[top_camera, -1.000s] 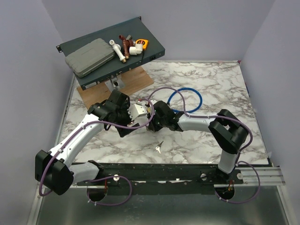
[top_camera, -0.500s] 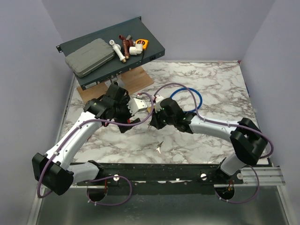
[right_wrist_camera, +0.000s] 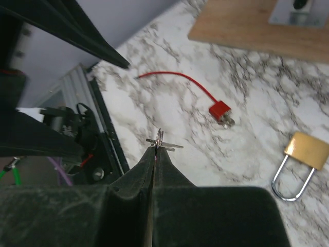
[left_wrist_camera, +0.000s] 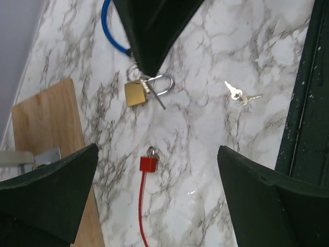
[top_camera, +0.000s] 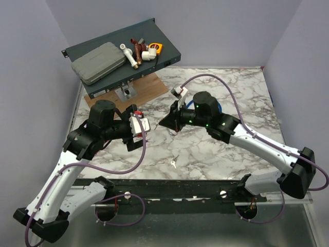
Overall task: Unlock with the key
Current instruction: Pick up the key from the center of the board.
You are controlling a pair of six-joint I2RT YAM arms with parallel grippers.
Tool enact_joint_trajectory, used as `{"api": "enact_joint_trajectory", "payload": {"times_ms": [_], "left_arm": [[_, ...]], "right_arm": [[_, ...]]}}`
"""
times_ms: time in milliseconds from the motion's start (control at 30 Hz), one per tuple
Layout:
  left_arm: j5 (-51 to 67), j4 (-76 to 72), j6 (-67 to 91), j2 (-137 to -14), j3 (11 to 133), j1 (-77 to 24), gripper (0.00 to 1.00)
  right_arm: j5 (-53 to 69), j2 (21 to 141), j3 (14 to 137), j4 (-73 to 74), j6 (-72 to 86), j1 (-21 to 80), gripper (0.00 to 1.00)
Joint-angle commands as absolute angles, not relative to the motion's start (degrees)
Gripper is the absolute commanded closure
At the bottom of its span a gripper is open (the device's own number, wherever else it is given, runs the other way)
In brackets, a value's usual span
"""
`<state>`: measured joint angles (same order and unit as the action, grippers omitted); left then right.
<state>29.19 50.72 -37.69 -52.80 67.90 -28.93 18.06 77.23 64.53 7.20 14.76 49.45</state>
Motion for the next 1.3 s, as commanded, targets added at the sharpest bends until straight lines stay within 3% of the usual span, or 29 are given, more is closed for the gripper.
{"api": "enact_joint_trajectory", "payload": {"times_ms": [0, 233, 467, 667, 800, 867, 933, 1267], "left_arm": [[41.63, 36.52, -33.03, -49.49, 60.92, -28.68, 0.01], [44.81, 28.87, -29.83, -50.48, 60.8, -28.74, 0.02], [54.43, 33.84, -28.26, -52.91, 64.84, -29.99, 0.21], [54.12, 35.15, -28.33, -52.21, 64.56, -33.31, 0.28], [52.43, 35.06, -28.46, -52.72, 65.2, -33.61, 0.45], [50.94, 34.75, -28.56, -52.78, 65.47, -33.63, 0.61], [49.5, 34.29, -28.41, -52.73, 65.8, -33.61, 0.71], [47.87, 35.65, -28.49, -51.93, 66.92, -33.61, 0.83]], "right_arm": [[25.78, 73.38, 68.3, 10.06, 15.71, 49.75, 0.99], [31.25, 69.82, 69.99, 9.42, 17.89, 49.79, 0.99], [32.61, 68.31, 70.4, 8.85, 18.93, 49.77, 0.99], [34.04, 67.92, 70.61, 6.79, 20.07, 49.79, 0.99], [34.58, 68.03, 71.09, 6.52, 20.28, 49.76, 0.99], [34.71, 67.95, 71.2, 6.7, 20.17, 49.75, 0.99], [35.28, 67.9, 71.37, 6.88, 20.05, 49.75, 0.99], [34.63, 66.47, 71.59, 10.04, 18.37, 49.75, 0.99]]}}
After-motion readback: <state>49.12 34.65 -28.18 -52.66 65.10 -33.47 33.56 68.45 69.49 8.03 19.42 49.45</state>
